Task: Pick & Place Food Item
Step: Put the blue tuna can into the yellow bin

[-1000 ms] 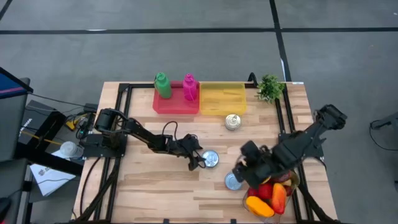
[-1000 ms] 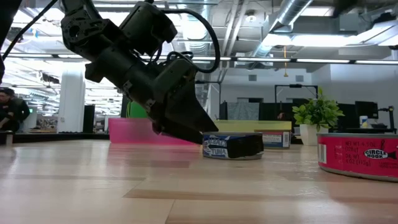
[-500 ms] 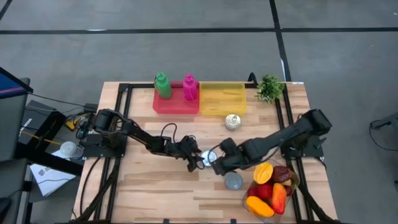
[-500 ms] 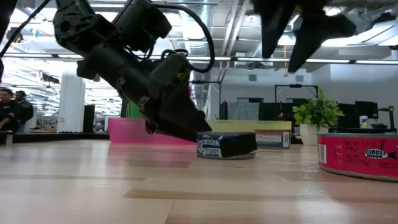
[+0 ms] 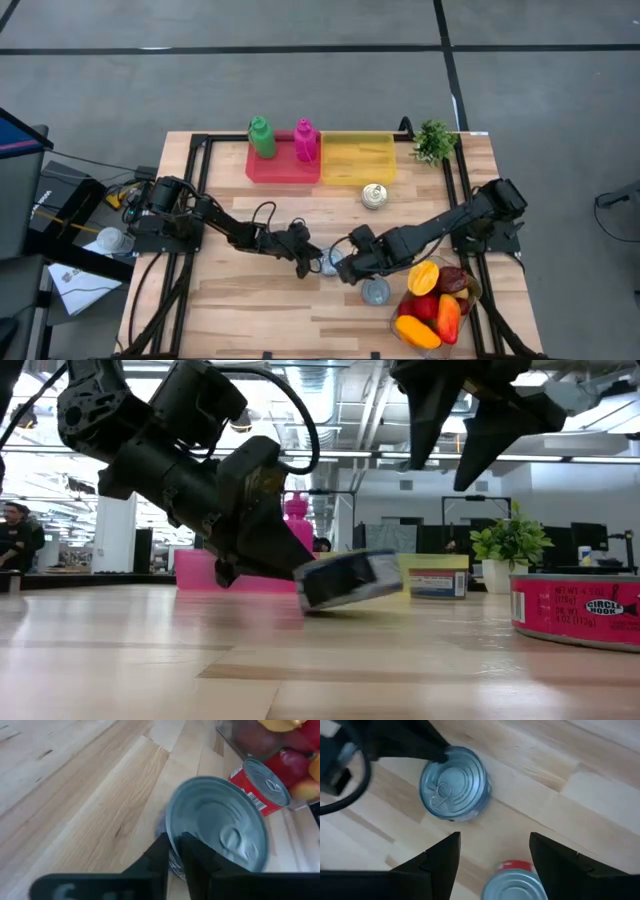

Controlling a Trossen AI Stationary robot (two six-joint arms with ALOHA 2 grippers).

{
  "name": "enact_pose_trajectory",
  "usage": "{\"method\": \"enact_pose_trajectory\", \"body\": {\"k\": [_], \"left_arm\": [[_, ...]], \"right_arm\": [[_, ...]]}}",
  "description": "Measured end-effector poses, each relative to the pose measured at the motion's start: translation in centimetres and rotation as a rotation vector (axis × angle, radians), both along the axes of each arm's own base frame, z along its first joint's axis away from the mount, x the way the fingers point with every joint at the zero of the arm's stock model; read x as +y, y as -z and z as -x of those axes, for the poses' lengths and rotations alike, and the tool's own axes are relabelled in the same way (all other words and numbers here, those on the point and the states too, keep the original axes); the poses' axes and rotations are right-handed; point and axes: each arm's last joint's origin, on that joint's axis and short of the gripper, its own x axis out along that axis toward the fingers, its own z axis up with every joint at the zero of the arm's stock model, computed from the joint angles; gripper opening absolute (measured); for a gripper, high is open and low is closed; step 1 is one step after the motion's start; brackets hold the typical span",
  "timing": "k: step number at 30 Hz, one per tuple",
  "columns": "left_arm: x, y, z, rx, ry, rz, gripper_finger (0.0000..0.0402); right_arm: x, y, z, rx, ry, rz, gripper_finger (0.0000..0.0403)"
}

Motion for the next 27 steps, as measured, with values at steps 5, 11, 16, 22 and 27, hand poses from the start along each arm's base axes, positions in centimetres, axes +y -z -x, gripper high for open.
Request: {"method": "enact_pose_trajectory", "body": {"k": [5, 11, 16, 22, 27], "left_arm": [[0.1, 0.1, 0.2, -0.016, -0.005, 0.007, 0.0009], [-0.1, 0.7, 0.7, 0.042, 0.017, -0.031, 0.0006], [-0.3, 0.6, 0.7, 0.039, 0.022, -0.032, 0.0006], [-0.2, 0.1, 0.6, 0.023, 0.028, -0.017, 0.0007], [-0.1, -0.6, 0.8, 0.032, 0.023, -0.021, 0.0007]], "right_arm": [[0.2, 0.0, -0.4, -0.043, 0.004, -0.017, 0.0232], [0.5, 1.2, -0.6, -0.1, -0.014, -0.013, 0.0232], [2.4, 1.7, -0.5, -0.17, -0.361, 0.172, 0.0232], [2.6, 1.4, -0.2, -0.177, -0.429, 0.36, 0.0232], [1.5, 1.4, -0.7, -0.177, -0.383, 0.36, 0.0232]]}}
